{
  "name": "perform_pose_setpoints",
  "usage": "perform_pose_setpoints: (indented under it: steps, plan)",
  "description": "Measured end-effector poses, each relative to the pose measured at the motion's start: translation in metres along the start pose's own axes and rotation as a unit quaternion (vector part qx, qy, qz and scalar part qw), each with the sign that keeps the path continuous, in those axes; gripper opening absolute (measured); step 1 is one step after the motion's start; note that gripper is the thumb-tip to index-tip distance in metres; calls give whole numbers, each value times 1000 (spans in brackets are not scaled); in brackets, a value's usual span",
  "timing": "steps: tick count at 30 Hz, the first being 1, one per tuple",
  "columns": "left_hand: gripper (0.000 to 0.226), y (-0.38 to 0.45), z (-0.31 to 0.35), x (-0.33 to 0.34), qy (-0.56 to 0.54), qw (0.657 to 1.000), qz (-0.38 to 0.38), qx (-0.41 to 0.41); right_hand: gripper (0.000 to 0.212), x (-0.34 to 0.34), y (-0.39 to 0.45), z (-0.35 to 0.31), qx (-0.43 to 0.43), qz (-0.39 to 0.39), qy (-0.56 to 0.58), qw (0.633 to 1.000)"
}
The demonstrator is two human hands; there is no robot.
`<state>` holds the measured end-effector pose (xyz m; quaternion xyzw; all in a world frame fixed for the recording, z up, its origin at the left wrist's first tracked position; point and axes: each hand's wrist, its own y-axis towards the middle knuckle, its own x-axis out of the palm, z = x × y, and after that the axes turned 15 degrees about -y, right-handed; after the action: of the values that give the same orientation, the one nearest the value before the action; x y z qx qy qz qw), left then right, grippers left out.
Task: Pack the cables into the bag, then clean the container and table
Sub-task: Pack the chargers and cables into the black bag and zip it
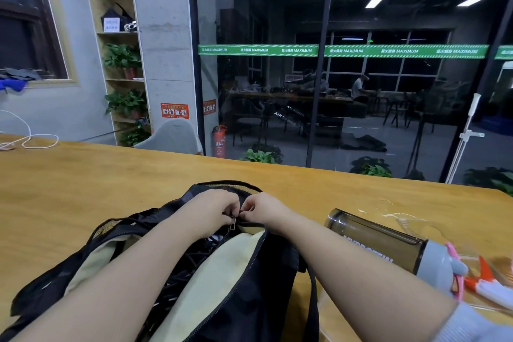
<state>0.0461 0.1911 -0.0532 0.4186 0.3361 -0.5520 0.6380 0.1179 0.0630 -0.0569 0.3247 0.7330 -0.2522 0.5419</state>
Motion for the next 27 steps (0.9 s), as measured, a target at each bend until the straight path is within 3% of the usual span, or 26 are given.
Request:
perform_pose_setpoints:
  steps: [3,9,12,15,20,24,27]
  plan:
    - [13,-3,-1,1,-28,999,35,1,21,0,0,1,1,8,17,1000]
    - [2,-11,4,3,-51,998,22,23,15,-2,-3,3,-1,16,55,998]
    - [19,-15,3,2,-80,996,35,17,12,-1,-4,3,4,22,54,998]
    - [13,-19,7,1,-90,995,42,10,7,-1,-5,1,14,31,59,998]
    - [10,-19,23,3,-36,998,29,-33,9,0,-10,0,27,46,75,996]
    - [16,-18,34,-12,119,990,-17,-69,10,-5,-15,-2,35,89,95,991]
    - [18,-30,33,-30,205,977,49,-19,12,-15,-19,-6,35,162,77,983]
